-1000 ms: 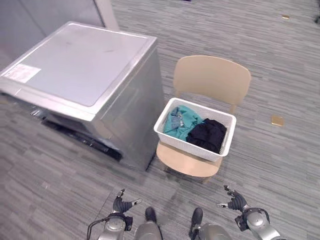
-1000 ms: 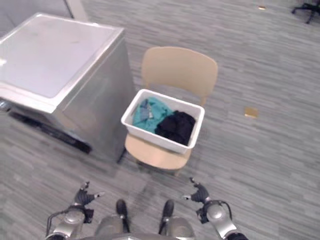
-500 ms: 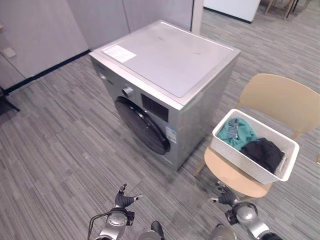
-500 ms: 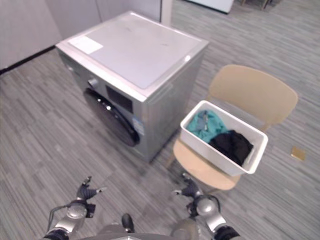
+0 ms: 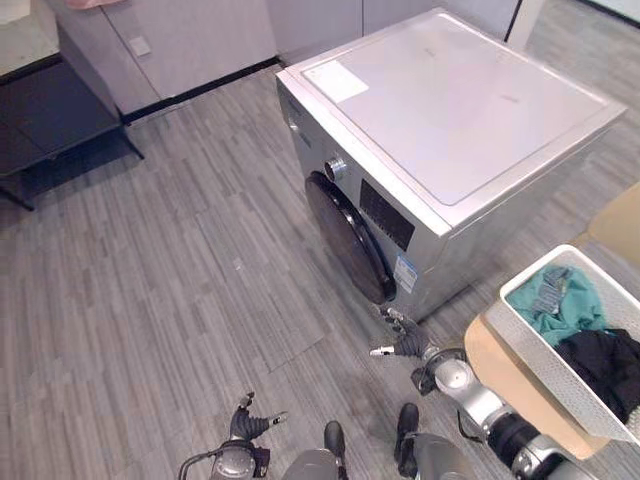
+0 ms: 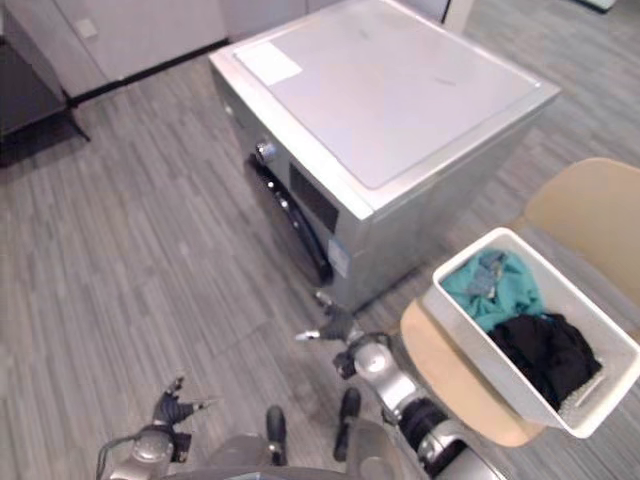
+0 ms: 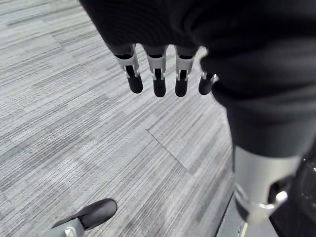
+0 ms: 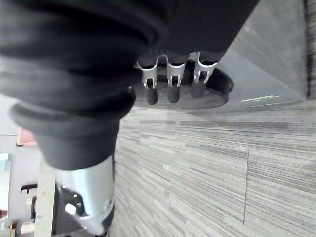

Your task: Grab the laundry basket,head to the washer,open it,put in the laundry and shut it.

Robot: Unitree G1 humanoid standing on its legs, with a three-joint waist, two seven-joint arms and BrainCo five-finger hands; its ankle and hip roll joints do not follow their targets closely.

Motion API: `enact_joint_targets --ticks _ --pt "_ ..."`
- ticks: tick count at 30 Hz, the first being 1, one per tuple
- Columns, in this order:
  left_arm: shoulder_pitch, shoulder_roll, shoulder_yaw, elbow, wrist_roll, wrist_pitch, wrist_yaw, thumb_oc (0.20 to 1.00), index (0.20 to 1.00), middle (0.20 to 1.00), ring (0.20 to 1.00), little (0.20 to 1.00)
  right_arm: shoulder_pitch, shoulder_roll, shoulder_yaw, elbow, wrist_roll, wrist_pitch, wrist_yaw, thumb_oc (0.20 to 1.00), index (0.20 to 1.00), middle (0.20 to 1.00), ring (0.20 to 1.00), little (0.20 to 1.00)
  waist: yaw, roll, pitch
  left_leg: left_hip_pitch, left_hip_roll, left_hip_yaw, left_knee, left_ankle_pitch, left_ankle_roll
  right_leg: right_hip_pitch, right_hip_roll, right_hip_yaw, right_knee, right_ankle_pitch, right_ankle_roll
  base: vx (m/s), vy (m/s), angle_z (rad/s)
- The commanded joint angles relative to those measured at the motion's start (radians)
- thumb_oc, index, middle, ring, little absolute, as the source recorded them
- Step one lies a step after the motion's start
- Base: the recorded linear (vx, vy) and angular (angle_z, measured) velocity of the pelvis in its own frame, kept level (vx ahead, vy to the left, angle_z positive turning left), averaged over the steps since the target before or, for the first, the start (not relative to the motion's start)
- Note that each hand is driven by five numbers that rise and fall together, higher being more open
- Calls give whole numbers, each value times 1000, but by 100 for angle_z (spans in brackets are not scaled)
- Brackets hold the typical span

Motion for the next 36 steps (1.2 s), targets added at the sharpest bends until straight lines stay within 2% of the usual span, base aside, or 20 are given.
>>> enact_joint_targets --ticks 1,3,9,15,17,22,27,28,30,31,32,33,34,36 --pt "-74 30 -11 11 16 -18 12 1000 1000 1000 1000 1000 -58 45 11 9 26 -47 -45 1000 1000 1000 1000 1000 10 -57 -6 -59 -57 -2 37 -35 -27 98 -39 8 -135 -71 79 -76 -6 21" --pt "-87 42 -23 -20 -1 -28 30 1000 1000 1000 1000 1000 -133 42 -32 23 49 -55 -106 1000 1000 1000 1000 1000 26 -41 31 -101 -54 -11 39 -21 -31 66 -43 5 -135 -61 78 -121 4 19" --pt "-109 82 -42 -74 -29 -52 52 1000 1000 1000 1000 1000 -302 13 -140 114 107 -64 -218 1000 1000 1000 1000 1000 54 -19 82 -199 -50 -23 40 11 -32 -35 -52 7 -115 -39 77 -114 21 3" --pt "-138 119 -67 -105 -40 -64 56 1000 1000 1000 1000 1000 -435 1 -155 203 179 -64 -237 1000 1000 1000 1000 1000 81 2 117 -262 -53 -36 40 32 -32 -100 -74 4 -93 -30 74 -49 23 0" --pt "-141 124 -76 -110 -44 -68 55 1000 1000 1000 1000 1000 -460 2 -153 225 189 -63 -237 1000 1000 1000 1000 1000 90 7 120 -257 -54 -48 38 15 -39 -96 -76 9 -88 -49 81 54 19 6" --pt "-166 137 -104 -110 -67 -72 49 1000 1000 1000 1000 1000 -575 4 -146 286 234 -61 -236 1000 1000 1000 1000 1000 115 26 136 -285 -60 -66 29 33 -42 -116 -90 -5 -89 -42 83 9 24 7" --pt "-203 130 -112 -65 -76 -66 56 1000 1000 1000 1000 1000 -624 66 -77 234 269 -60 -199 1000 1000 1000 1000 1000 134 17 142 -294 -64 -85 18 39 -44 -116 -94 -19 -96 -40 86 17 22 19" --pt "-211 129 -111 -54 -73 -65 59 1000 1000 1000 1000 1000 -619 81 -52 200 269 -59 -186 1000 1000 1000 1000 1000 134 10 144 -309 -65 -81 23 58 -36 -126 -97 -28 -98 -18 80 -31 30 9" --pt "-228 122 -107 -29 -66 -58 68 1000 1000 1000 1000 1000 -603 117 16 119 263 -54 -144 1000 1000 1000 1000 1000 137 -8 148 -308 -65 -87 26 52 -35 -121 -97 -29 -96 -20 80 12 -8 8" --pt "-249 115 -108 4 -58 -49 76 1000 1000 1000 1000 1000 -581 166 111 10 278 -55 -80 1000 1000 1000 1000 1000 140 -31 158 -310 -62 -95 37 45 -36 -118 -97 -34 -86 -26 80 41 -31 6" --pt "-249 115 -108 4 -58 -50 76 1000 1000 1000 1000 1000 -581 166 111 10 278 -55 -80 1000 1000 1000 1000 1000 139 -31 159 -310 -62 -95 38 45 -36 -118 -97 -34 -86 -26 80 49 -83 3" --pt "-270 114 -113 25 -50 -45 82 1000 1000 1000 1000 1000 -570 230 221 -84 272 -48 -4 1000 1000 1000 1000 1000 148 -49 167 -313 -61 -106 52 36 -36 -112 -97 -41 -76 -36 77 21 -51 2" --pt "-270 113 -112 25 -50 -45 82 1000 1000 1000 1000 1000 -570 230 222 -84 272 -48 -4 1000 1000 1000 1000 1000 147 -49 167 -313 -61 -107 53 36 -36 -112 -97 -42 -76 -36 77 36 -101 5" --pt "-294 115 -123 36 -50 -48 95 1000 1000 1000 1000 1000 -615 304 308 -169 237 -61 44 1000 1000 1000 1000 1000 165 -61 178 -320 -61 -128 73 26 -39 -104 -100 -59 -63 -49 73 28 -116 20"
